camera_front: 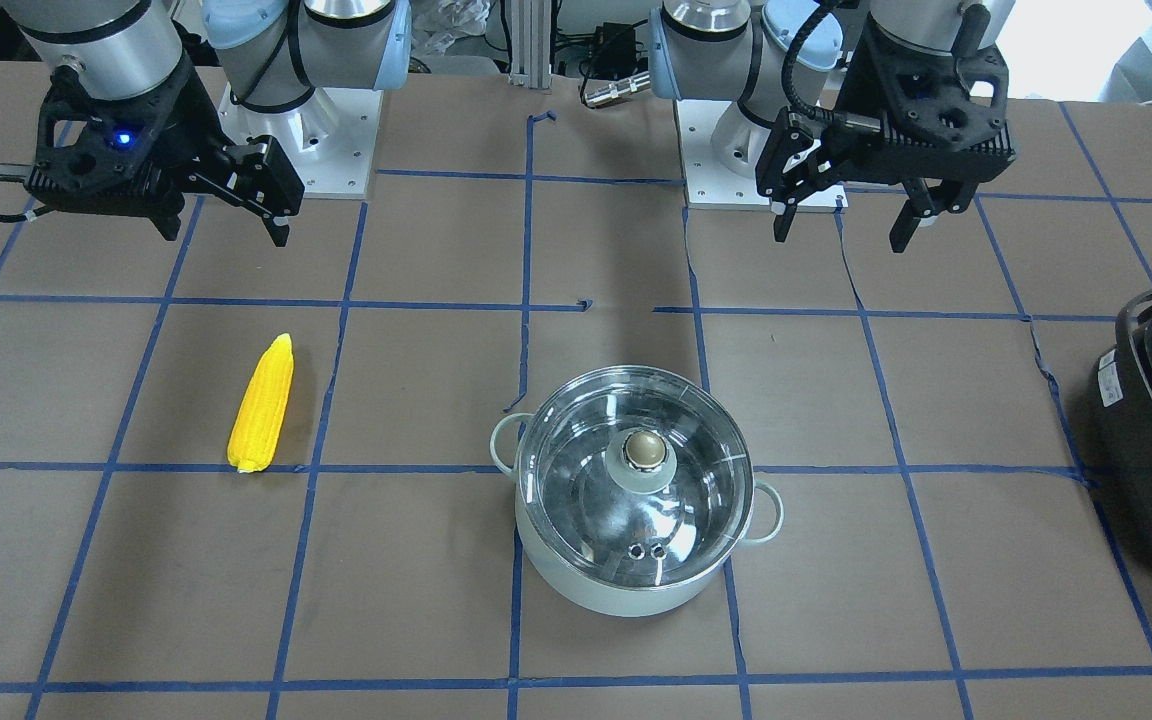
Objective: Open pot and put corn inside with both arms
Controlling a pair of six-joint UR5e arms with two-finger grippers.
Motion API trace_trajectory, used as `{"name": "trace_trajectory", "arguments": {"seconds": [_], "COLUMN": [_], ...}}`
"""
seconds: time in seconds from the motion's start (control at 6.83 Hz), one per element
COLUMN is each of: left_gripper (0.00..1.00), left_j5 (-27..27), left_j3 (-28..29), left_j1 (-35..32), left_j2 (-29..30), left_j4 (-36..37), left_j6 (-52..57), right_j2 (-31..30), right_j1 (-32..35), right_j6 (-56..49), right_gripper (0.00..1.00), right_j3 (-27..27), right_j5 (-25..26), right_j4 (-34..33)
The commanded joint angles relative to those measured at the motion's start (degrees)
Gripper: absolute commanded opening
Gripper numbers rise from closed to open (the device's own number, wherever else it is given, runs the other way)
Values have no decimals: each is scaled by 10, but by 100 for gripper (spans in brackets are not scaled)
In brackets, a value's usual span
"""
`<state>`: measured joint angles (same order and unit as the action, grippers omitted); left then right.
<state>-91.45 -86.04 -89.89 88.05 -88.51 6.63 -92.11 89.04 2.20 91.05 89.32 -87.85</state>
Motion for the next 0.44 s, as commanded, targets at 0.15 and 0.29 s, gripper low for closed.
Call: {"name": "trace_trajectory", "arguments": {"seconds": [0.15, 0.29], "left_gripper": [100, 100], "left_j5": [0, 0], "left_j3": [0, 0], "left_j1": [0, 0], "left_j2": [1, 0], "left_j4": [0, 0], "left_j6": [-2, -3], "right_j2": [0, 0], "right_j1": [0, 1], "right_j6": [-1, 0], "right_gripper": [100, 100], "right_j3": [1, 1], "right_j5": [1, 1], "right_j4": [0, 0]}}
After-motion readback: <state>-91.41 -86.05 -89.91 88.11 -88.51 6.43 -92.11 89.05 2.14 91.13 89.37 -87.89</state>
